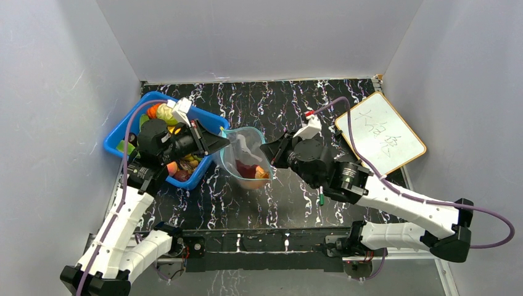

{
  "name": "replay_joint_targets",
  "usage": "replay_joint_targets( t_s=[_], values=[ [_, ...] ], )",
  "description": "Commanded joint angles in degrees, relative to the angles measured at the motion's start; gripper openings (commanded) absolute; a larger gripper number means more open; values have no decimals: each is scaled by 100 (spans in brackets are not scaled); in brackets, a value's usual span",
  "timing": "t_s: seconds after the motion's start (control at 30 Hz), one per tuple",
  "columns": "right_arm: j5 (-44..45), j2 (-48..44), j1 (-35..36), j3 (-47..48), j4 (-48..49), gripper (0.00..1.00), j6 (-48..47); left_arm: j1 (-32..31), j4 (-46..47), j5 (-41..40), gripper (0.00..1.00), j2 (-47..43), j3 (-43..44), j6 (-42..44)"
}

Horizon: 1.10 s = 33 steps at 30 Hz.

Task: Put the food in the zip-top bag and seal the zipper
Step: Adjust the zipper food storage bag at the center of the board.

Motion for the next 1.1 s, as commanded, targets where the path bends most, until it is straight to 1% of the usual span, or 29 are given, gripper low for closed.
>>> replay_joint_targets(
  t_s=[0.0,0.1,0.2,0.27,0.33,0.4,0.43,0.5,0.57,0.63,0.67,0.73,0.83,0.9,1.0,1.07],
  values=[
    [-1127,-275,0,133,957,0,-1364,0,452,238,0,35,-118,-152],
    [-640,17,0,106,80,0,-1241,0,1037,481,0,119,-315,-545],
    [-194,154,-7,-43,-170,0,-1531,-5,1421,530,0,178,-395,-734],
    [-111,144,-9,206,-495,0,-1659,-2,1443,512,0,239,-345,-719],
    [-314,57,-9,533,-649,0,-1773,-7,1427,540,0,336,-265,-654],
    [-618,-100,-10,654,-514,0,-1821,-6,1425,558,0,453,-232,-668],
    [-735,-213,-14,542,-274,0,-1819,-9,1452,556,0,496,-252,-662],
    [-828,-393,-8,-6,229,0,-1806,-7,1548,496,0,557,-393,-657],
    [-750,-259,-11,-186,47,0,-1682,-17,1597,461,0,647,-497,-662],
    [-621,-33,-7,-59,-423,0,-1503,-24,1726,581,0,781,-578,-733],
    [-588,-5,-10,-22,-493,0,-1440,-32,1840,687,0,828,-618,-807],
    [-506,-163,-11,-178,-228,0,-1385,-48,2062,774,0,858,-694,-906],
    [-654,-518,-1,-389,191,0,-1197,-69,2158,654,0,855,-741,-862],
    [-679,-664,-9,-530,283,0,-1042,-75,2252,660,0,909,-785,-903],
    [-768,-840,-10,-1005,681,0,-1217,-77,2429,759,0,1082,-792,-985],
    [-726,-898,-11,-1237,811,0,-1096,-85,2439,759,2,1184,-801,-1004]
  ],
)
